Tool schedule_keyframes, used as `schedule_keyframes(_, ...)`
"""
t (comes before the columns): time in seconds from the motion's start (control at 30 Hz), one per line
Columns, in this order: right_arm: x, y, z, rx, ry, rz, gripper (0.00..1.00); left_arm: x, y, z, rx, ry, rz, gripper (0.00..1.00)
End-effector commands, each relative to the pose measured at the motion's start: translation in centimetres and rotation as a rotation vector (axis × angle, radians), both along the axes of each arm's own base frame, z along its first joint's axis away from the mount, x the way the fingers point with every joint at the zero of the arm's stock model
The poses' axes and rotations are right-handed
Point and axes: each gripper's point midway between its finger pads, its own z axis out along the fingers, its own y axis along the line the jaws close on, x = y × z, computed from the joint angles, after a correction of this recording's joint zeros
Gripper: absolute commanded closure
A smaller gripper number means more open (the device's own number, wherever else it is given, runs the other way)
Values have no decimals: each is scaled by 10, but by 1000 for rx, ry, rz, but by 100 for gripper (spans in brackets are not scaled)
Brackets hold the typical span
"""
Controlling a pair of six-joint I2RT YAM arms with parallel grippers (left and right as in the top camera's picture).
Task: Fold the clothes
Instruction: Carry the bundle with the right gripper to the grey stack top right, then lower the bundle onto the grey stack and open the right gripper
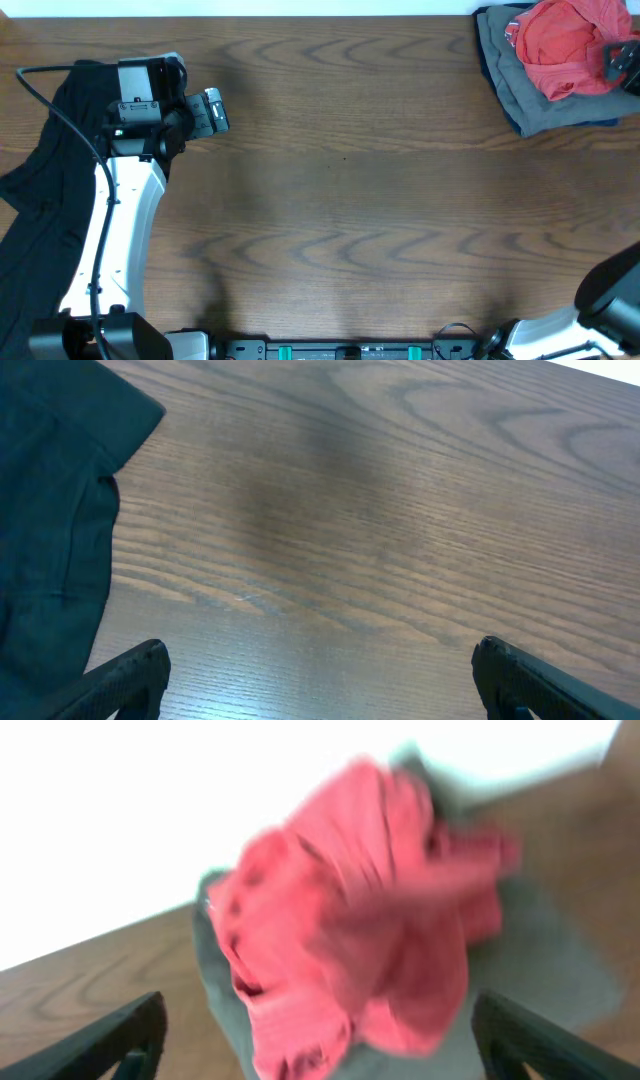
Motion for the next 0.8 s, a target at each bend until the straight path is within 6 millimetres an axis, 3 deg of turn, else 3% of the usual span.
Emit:
schedule_keyframes(0.0,17,14,3,-180,-9,54,10,1,4,-3,5,9,16,2)
schedule_keyframes(0.1,43,14,-5,-314,-23,28,10,1,4,-3,5,9,16,2)
schedule_keyframes(0.13,52,14,-9,-354,-29,18,3,1,4,-3,5,9,16,2)
schedule_keyframes(0.23,82,11,-34,-460,-39,10,1,1,4,-3,5,9,16,2)
schedule_keyframes(0.37,103,-2,-102,-477,36,-21,1,1,4,-3,5,9,16,2)
schedule_keyframes(0.5,102,-10,-179,-431,160,-7,1,1,4,-3,5,9,16,2)
schedule_keyframes(0.57,99,-14,-206,-415,202,-4,1,1,4,-3,5,9,16,2)
schedule_keyframes(0.67,97,-18,-212,-410,213,-9,1,1,4,-3,5,9,16,2)
schedule_keyframes(0.77,99,-20,-172,-433,152,-25,1,1,4,-3,5,9,16,2)
